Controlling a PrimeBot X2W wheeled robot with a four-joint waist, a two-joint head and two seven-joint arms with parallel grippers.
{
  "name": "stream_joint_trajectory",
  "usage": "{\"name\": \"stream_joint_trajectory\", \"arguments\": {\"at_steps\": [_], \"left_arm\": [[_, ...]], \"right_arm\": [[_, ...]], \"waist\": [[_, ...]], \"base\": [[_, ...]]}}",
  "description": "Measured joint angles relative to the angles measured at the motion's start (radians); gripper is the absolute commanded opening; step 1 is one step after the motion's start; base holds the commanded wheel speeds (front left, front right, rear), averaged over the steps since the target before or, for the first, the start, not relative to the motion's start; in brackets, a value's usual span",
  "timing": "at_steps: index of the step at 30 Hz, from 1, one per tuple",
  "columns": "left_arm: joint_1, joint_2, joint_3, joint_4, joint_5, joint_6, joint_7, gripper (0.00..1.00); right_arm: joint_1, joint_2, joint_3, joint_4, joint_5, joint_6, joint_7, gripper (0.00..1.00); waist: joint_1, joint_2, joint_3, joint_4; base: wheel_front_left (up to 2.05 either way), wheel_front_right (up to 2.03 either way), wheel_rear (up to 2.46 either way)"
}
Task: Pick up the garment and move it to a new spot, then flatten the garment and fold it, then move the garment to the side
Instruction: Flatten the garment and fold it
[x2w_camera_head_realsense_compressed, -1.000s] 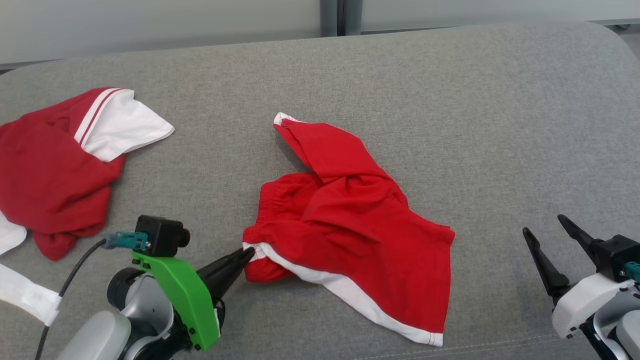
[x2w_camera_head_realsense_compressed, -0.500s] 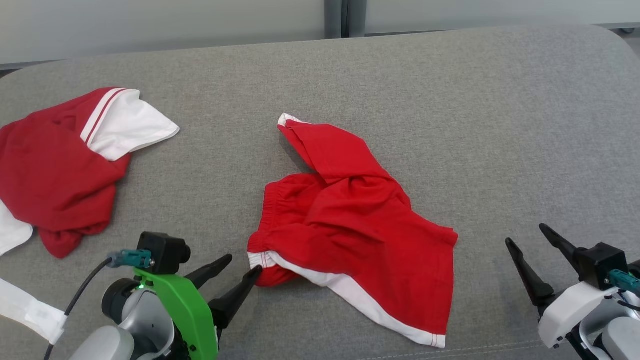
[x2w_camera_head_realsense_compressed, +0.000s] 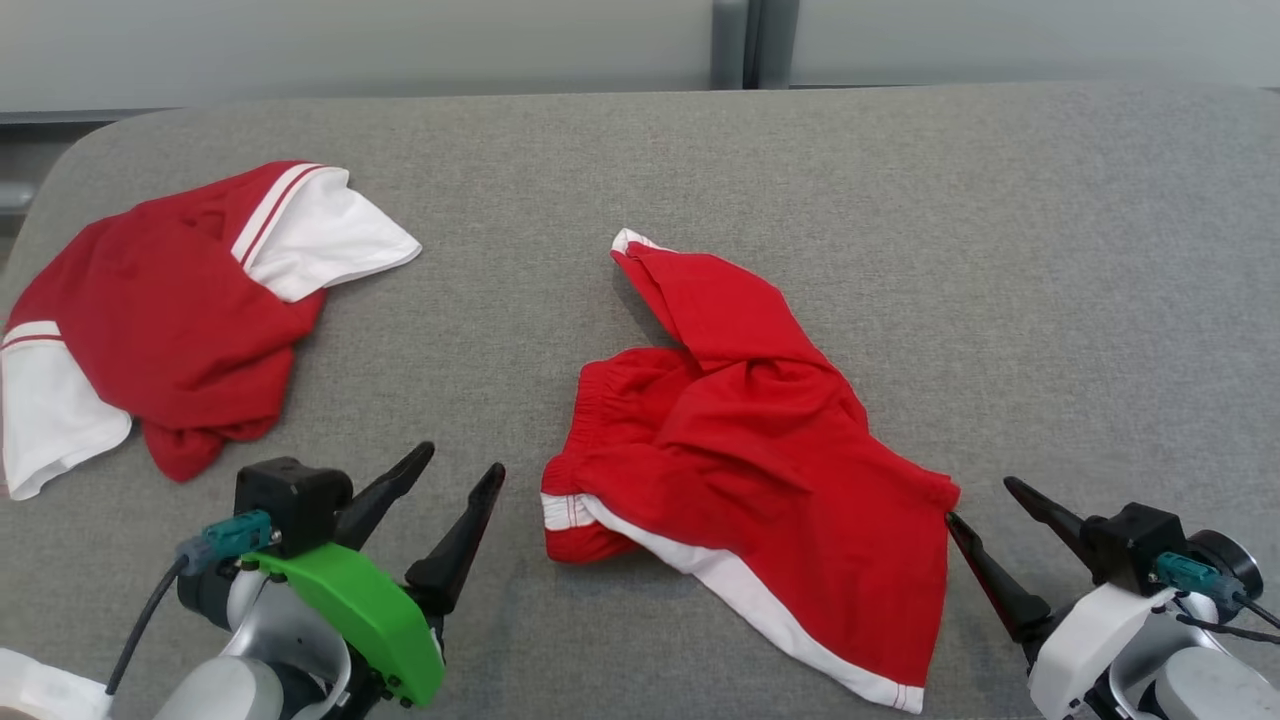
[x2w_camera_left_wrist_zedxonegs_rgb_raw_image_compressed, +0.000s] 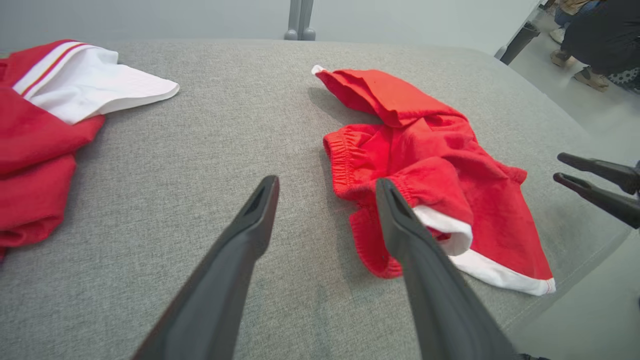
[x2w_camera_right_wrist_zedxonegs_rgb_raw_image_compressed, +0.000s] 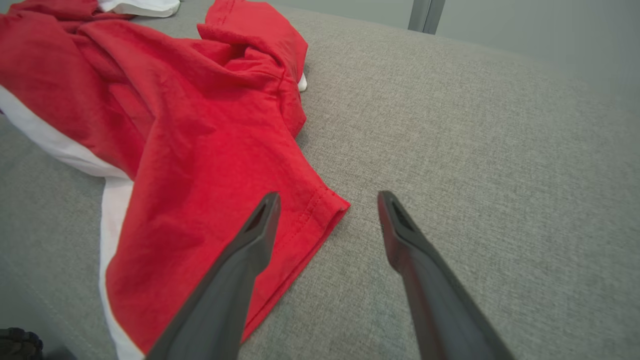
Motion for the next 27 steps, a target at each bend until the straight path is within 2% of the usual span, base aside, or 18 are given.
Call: {"name": "stream_joint_trajectory", "arguments": {"at_steps": [6,14,15,16,17,21,27], "left_arm": [[0.002,-0.050,0.005,-0.044,0.067,0.041,-0.108,1.00],[0.043,-0.075,0.032,-0.050,0.113,0.076,-0.203,1.00],[0.050,-0.077,0.033,-0.048,0.117,0.080,-0.213,1.00],[0.054,-0.082,0.036,-0.047,0.117,0.085,-0.222,1.00],[0.057,-0.083,0.037,-0.046,0.117,0.086,-0.228,1.00],[0.078,-0.087,0.053,-0.039,0.117,0.088,-0.254,1.00],[0.091,-0.107,0.056,-0.028,0.117,0.094,-0.282,1.00]], "right_arm": [[-0.017,0.005,0.011,0.067,0.005,0.001,0.046,1.00],[-0.067,0.036,0.011,0.137,0.020,0.009,0.081,1.00],[-0.075,0.040,0.010,0.146,0.022,0.009,0.083,0.44],[-0.084,0.045,0.009,0.152,0.027,0.011,0.083,0.24],[-0.095,0.049,0.011,0.157,0.027,0.017,0.085,0.00],[-0.146,0.045,0.013,0.172,0.027,0.027,0.100,0.00],[-0.265,-0.013,0.008,0.188,0.013,0.043,0.128,0.00]], "waist": [[0.0000,0.0000,0.002,0.047],[0.0000,0.0000,0.017,0.103],[0.0000,0.0000,0.020,0.110],[0.0000,0.0000,0.023,0.116],[0.0000,0.0000,0.027,0.123],[0.0000,0.0000,0.045,0.145],[0.0000,0.0000,0.069,0.161]], "base": [[0.00,0.00,0.00],[0.00,0.00,0.00],[0.00,0.00,0.00],[0.00,0.00,0.00],[0.00,0.00,0.00],[0.00,0.00,0.00],[0.00,0.00,0.00]]}}
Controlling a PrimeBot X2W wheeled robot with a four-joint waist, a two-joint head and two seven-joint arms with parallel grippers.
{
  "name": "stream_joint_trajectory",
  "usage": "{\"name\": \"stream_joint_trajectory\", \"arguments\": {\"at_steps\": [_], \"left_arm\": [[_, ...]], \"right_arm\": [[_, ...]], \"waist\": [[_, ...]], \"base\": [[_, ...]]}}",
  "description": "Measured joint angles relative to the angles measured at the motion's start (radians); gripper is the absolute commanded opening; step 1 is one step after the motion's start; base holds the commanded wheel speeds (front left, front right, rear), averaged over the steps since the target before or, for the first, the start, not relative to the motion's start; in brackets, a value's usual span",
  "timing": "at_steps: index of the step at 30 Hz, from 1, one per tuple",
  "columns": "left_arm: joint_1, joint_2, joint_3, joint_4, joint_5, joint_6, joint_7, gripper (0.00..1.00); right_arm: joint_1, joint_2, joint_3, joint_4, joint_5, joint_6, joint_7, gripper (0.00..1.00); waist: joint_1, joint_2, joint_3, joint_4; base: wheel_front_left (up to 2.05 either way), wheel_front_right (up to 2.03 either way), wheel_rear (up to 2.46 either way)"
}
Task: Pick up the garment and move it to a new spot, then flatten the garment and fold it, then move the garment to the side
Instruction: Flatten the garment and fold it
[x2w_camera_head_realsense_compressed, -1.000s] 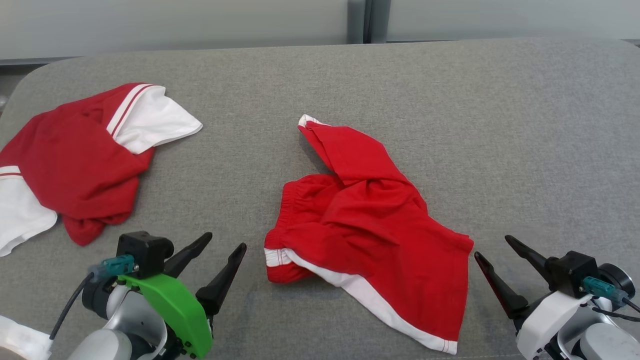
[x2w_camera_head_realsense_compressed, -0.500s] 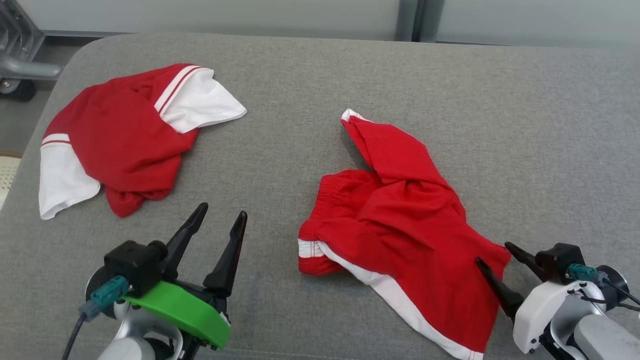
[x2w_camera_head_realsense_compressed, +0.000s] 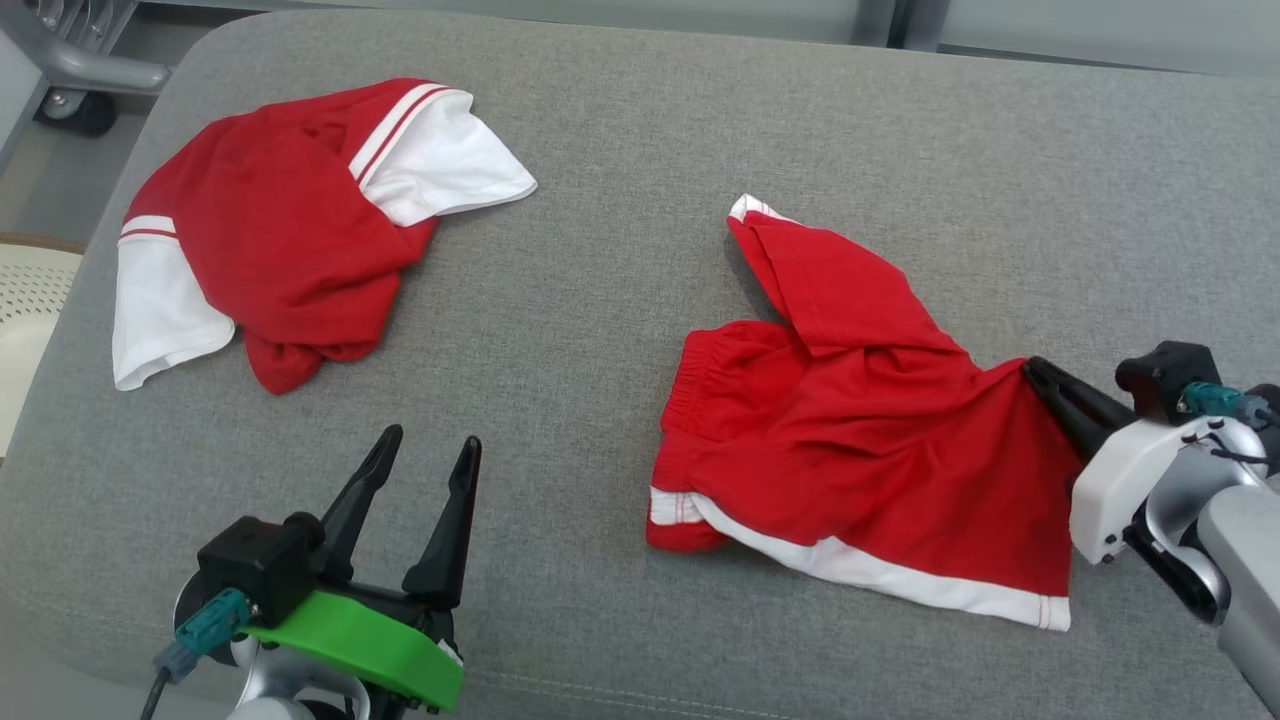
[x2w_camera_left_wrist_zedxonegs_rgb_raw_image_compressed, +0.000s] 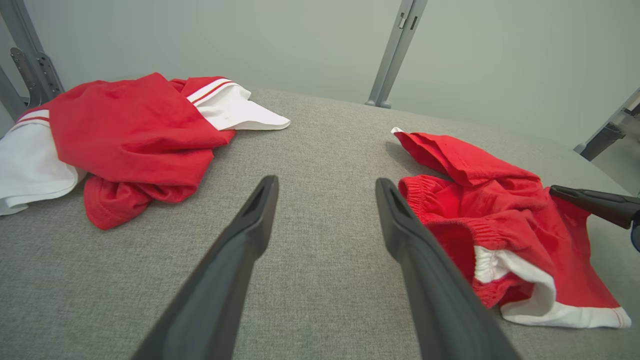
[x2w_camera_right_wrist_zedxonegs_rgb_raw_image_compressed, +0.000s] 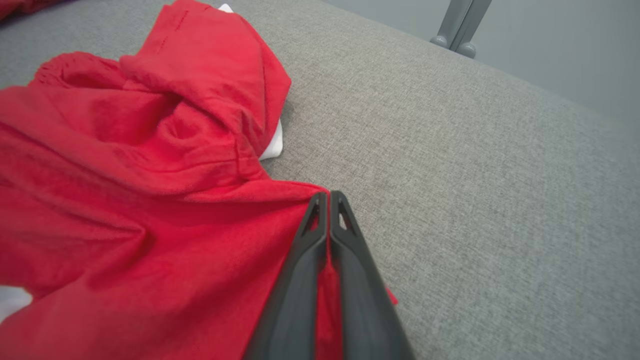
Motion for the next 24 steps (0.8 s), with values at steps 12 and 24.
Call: {"name": "stream_joint_trajectory", "arguments": {"at_steps": [12,24], "left_arm": [[-0.001,-0.012,-0.018,0.024,0.006,0.000,-0.029,1.00],[0.003,-0.011,0.018,0.058,0.008,0.002,-0.060,1.00]], "right_arm": [[-0.114,-0.058,0.015,0.088,-0.015,0.010,0.061,1.00],[-0.113,-0.057,0.019,0.062,-0.029,0.010,-0.033,1.00]], "waist": [[0.0000,0.0000,0.019,0.018],[0.0000,0.0000,0.000,-0.016]], "base": [[0.00,0.00,0.00],[0.00,0.00,0.00]]}}
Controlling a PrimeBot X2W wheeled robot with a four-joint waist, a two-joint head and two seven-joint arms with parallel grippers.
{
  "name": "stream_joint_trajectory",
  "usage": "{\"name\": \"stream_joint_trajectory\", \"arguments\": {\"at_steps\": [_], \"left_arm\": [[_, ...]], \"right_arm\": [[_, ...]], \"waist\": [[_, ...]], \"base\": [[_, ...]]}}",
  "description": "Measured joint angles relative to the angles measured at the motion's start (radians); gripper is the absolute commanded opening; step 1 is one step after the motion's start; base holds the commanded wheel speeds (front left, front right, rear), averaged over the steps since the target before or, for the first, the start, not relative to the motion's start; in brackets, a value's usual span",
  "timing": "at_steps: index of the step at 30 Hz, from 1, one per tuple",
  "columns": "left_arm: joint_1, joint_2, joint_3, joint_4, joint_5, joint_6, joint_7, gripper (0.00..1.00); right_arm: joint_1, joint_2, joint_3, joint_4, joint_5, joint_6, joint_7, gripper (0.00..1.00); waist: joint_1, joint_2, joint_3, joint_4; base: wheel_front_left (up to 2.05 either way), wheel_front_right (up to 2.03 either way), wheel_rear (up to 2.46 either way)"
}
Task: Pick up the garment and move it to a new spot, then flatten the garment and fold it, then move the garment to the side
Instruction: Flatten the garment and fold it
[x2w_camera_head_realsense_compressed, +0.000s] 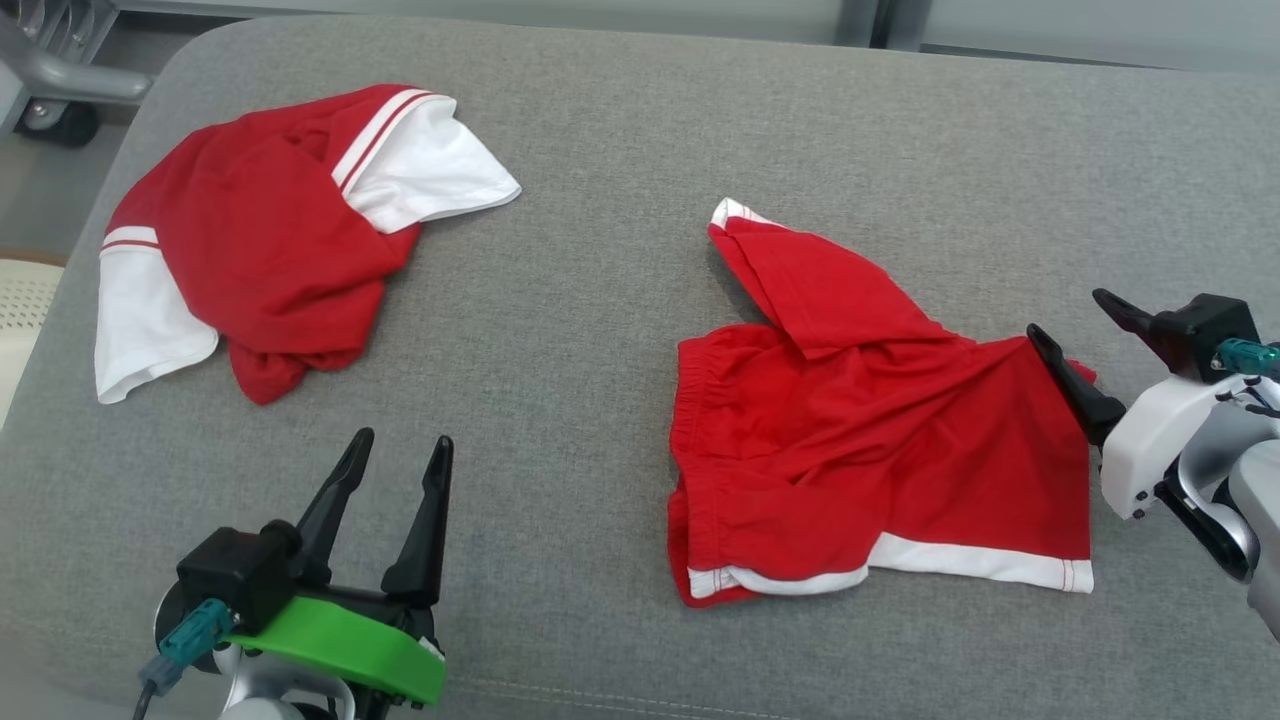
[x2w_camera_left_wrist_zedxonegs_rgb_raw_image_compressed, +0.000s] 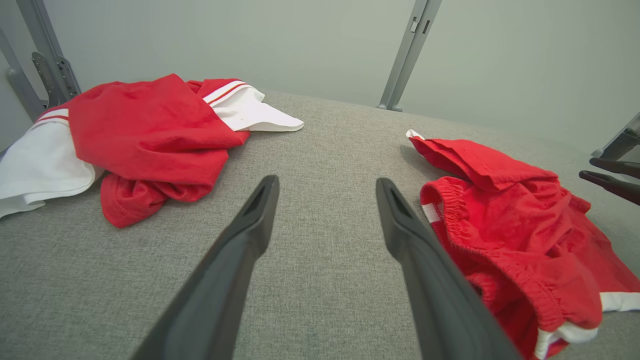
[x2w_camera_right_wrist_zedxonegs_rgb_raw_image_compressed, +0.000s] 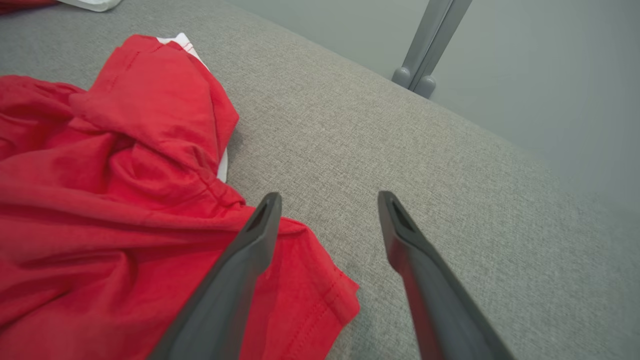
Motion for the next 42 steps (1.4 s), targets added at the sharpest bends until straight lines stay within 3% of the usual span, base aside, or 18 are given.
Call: {"name": "stream_joint_trajectory", "arguments": {"at_steps": [5,14,20,27,42], "left_arm": [[0.021,0.003,0.020,0.004,0.001,0.000,-0.023,1.00],[0.113,0.013,0.084,0.032,0.044,0.010,-0.058,1.00],[0.219,0.015,0.102,0.072,0.049,0.010,-0.066,1.00],[0.316,0.016,0.116,0.083,0.041,0.018,-0.067,1.00],[0.343,0.019,0.116,0.055,0.043,0.018,-0.074,1.00]], "right_arm": [[0.045,-0.005,-0.022,-0.026,0.000,-0.006,-0.047,1.00],[0.227,0.000,-0.073,-0.097,0.019,-0.107,-0.110,1.00],[0.414,0.055,-0.094,-0.157,0.071,-0.169,-0.114,1.00],[0.550,0.064,-0.114,-0.195,0.101,-0.188,-0.118,1.00],[0.601,0.057,-0.145,-0.302,0.084,-0.206,-0.119,1.00]], "waist": [[0.0000,0.0000,-0.019,-0.035],[0.0000,0.0000,-0.094,-0.098],[0.0000,0.0000,-0.164,-0.137],[0.0000,0.0000,-0.198,-0.171],[0.0000,0.0000,-0.175,-0.179]], "base": [[0.00,0.00,0.00],[0.00,0.00,0.00],[0.00,0.00,0.00],[0.00,0.00,0.00],[0.00,0.00,0.00]]}}
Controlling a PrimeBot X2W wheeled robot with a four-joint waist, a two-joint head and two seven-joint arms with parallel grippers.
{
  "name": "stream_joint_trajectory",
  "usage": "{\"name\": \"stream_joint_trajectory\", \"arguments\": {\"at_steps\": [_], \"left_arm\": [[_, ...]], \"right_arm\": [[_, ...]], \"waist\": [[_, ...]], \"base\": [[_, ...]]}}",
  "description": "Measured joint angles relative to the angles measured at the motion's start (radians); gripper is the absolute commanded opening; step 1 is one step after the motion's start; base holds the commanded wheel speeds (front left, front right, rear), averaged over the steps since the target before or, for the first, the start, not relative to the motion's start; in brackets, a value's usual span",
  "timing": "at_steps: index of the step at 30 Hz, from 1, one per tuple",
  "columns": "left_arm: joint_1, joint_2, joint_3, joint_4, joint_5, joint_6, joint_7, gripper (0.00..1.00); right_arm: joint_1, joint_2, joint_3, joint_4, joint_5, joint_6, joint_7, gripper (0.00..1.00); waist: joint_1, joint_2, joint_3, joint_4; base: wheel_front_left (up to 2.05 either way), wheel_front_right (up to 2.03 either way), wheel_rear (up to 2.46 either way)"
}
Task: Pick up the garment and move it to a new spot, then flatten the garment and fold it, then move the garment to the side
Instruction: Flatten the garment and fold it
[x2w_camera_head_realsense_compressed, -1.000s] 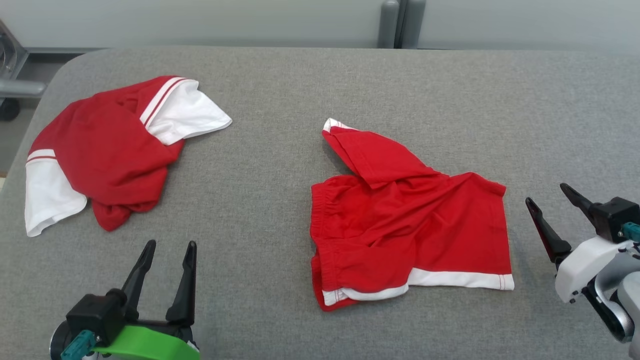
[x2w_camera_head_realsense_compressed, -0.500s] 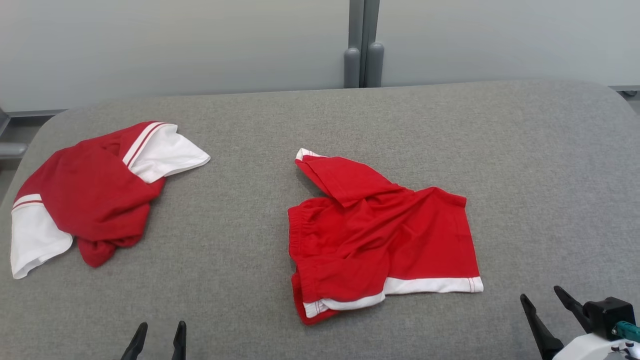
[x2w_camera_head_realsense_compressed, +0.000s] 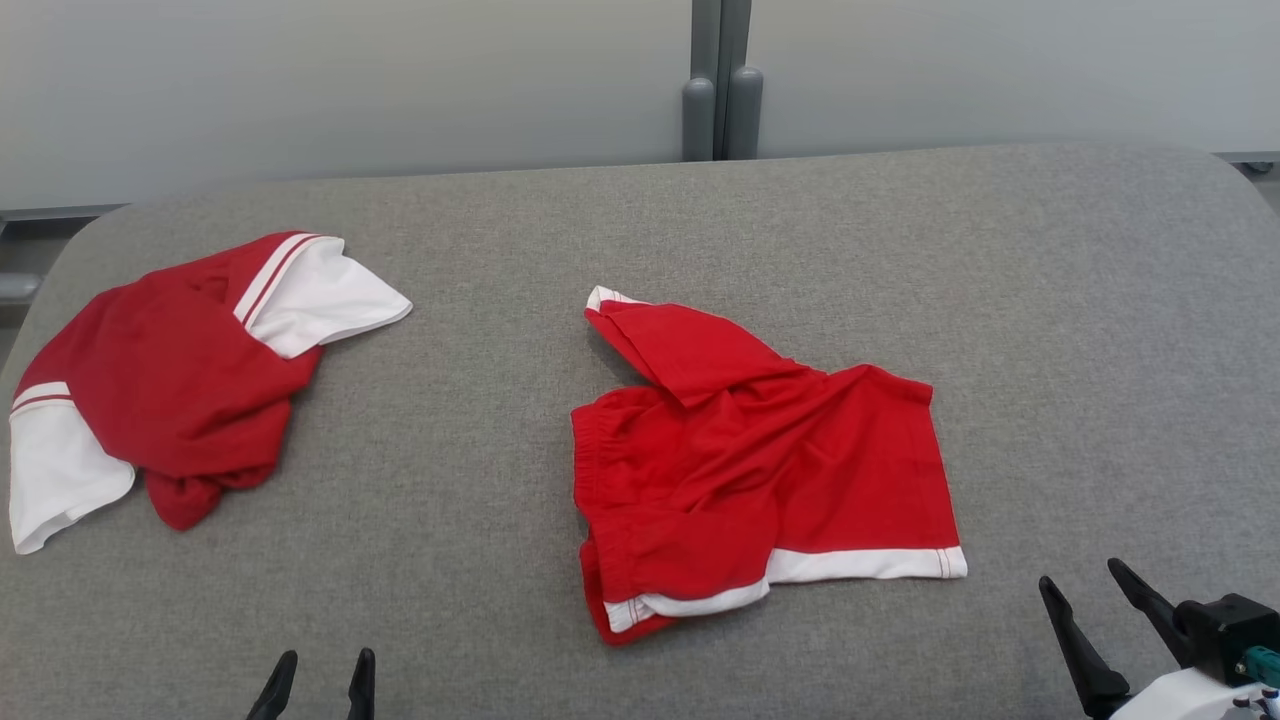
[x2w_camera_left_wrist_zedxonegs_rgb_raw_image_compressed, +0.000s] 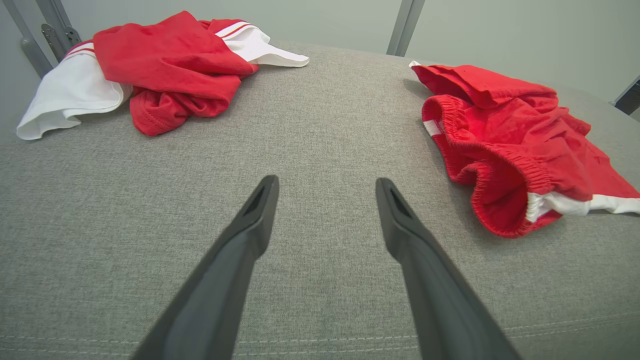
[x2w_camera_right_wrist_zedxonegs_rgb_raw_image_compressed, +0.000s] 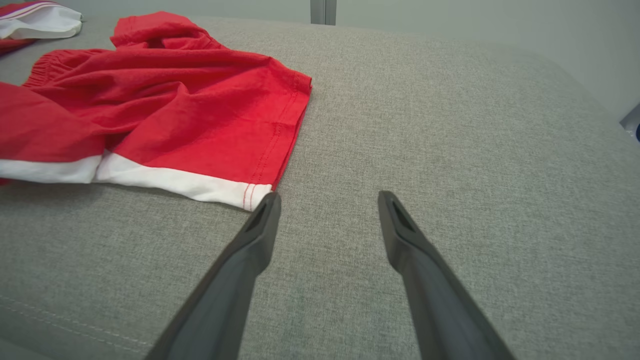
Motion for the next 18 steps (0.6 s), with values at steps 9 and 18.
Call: {"name": "stream_joint_trajectory", "arguments": {"at_steps": [9,18], "left_arm": [[-0.001,-0.005,0.009,-0.025,0.002,-0.001,-0.001,1.00],[-0.062,-0.001,0.024,-0.026,0.017,-0.022,-0.001,1.00]], "right_arm": [[0.016,-0.003,-0.018,-0.061,-0.023,-0.007,-0.001,1.00],[-0.014,-0.016,-0.057,-0.112,-0.072,-0.007,-0.001,1.00]], "waist": [[0.0000,0.0000,0.001,0.006],[0.0000,0.0000,-0.014,0.006]], "base": [[0.00,0.00,0.00],[0.00,0.00,0.00]]}}
